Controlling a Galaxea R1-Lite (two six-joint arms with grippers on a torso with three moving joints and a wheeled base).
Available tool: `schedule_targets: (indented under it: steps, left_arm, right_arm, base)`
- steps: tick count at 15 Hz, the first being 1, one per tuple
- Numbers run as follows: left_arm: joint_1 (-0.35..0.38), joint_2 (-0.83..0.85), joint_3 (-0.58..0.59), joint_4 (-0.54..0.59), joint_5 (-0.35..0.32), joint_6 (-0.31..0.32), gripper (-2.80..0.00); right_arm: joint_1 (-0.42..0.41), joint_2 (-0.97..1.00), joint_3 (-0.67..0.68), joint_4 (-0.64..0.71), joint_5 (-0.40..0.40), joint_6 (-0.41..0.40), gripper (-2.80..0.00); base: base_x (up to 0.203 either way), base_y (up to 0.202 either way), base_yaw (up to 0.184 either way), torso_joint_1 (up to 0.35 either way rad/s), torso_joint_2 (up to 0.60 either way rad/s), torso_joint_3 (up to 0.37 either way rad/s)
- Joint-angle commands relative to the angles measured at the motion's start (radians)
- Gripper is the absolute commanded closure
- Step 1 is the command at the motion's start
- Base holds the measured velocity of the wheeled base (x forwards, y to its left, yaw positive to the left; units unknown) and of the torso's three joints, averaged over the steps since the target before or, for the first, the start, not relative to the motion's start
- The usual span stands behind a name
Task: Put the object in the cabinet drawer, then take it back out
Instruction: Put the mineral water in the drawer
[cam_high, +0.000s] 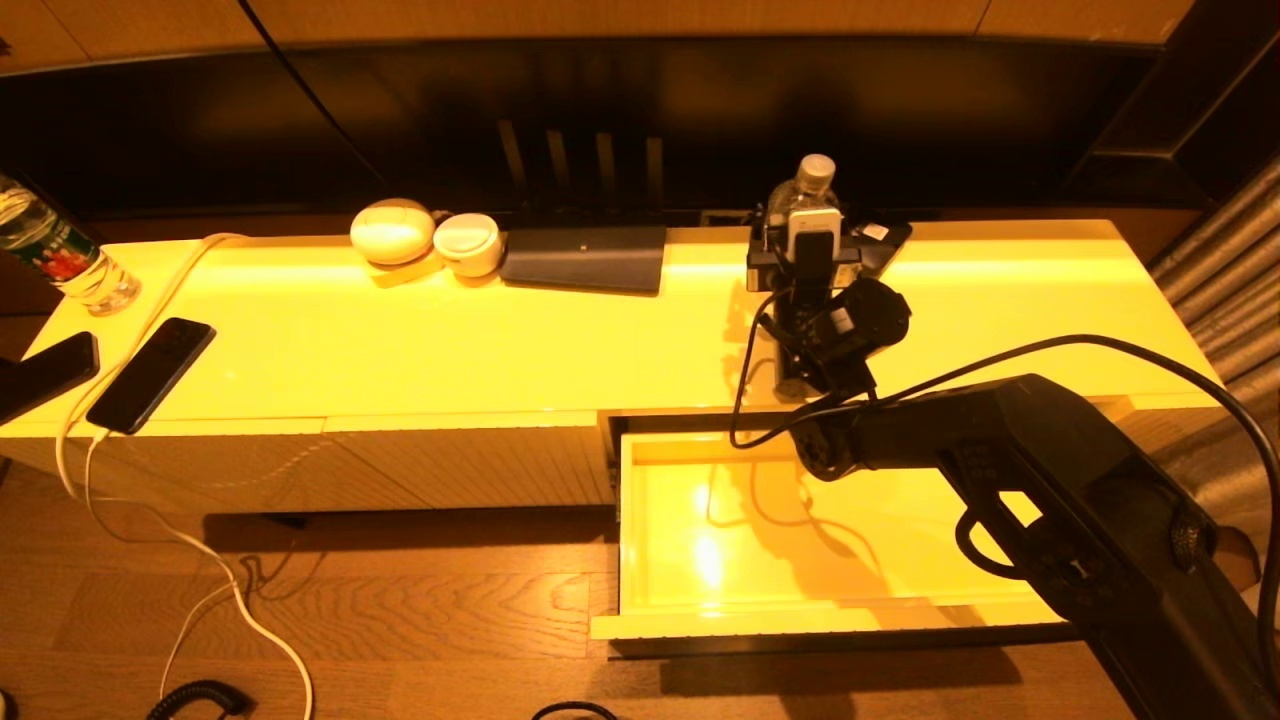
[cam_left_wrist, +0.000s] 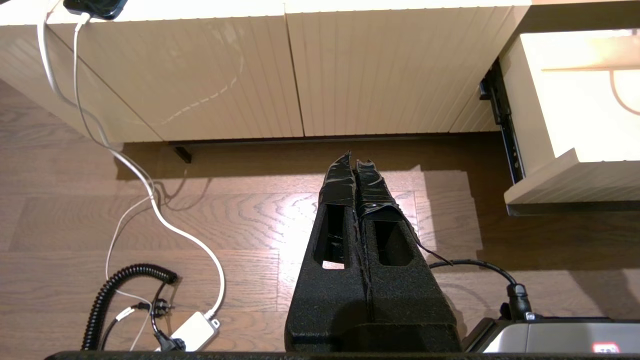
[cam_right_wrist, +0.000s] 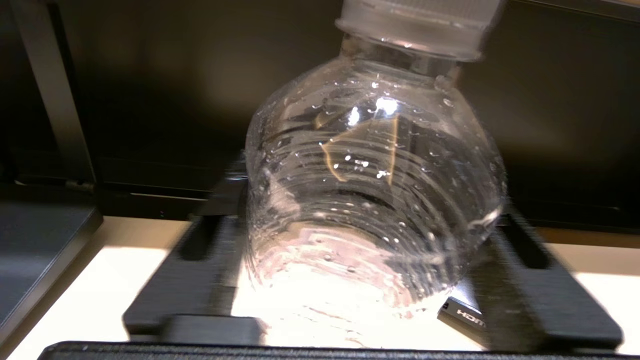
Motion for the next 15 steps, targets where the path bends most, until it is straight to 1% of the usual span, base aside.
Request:
schedule_targets:
  steps: [1,6,9,11,13,15]
  left_arm:
    - [0.000,0.000,0.002,-0.001,-0.001,0.000,0.00]
    - [0.000,0.000,0.002,-0.001,0.000,0.000,0.00]
    - [0.000,0.000,0.003,-0.001,0.000,0.000,0.00]
    - [0.000,0.000,0.003,-0.001,0.000,0.000,0.00]
    - [0.000,0.000,0.003,-0.001,-0.001,0.000,0.00]
    - [0.000,0.000,0.003,-0.001,0.000,0.000,0.00]
  right_arm:
    - [0.000,-0.001,0.001,-0.009,-0.002,-0.003,0.00]
    - [-0.001,-0.002,0.002,-0.013,-0.002,-0.002,0.00]
    - [-0.003,-0.048,0.022,-0.021,-0.008,0.010,0.00]
    - [-0.003,-0.112,0.115,-0.020,-0.009,0.009,0.00]
    - [-0.003,-0.215,0.262,-0.014,-0.007,0.003,0.00]
    - [-0.002,-0.341,0.451,0.023,0.002,-0.002,0.00]
  base:
    - [0.000,0.000,0.000,0.000,0.00,0.000]
    - [0.000,0.000,0.000,0.000,0.00,0.000]
    - [0.000,0.000,0.000,0.000,0.00,0.000]
    - [0.000,0.000,0.000,0.000,0.00,0.000]
    - [0.000,0.000,0.000,0.000,0.00,0.000]
    - [0.000,0.000,0.000,0.000,0.00,0.000]
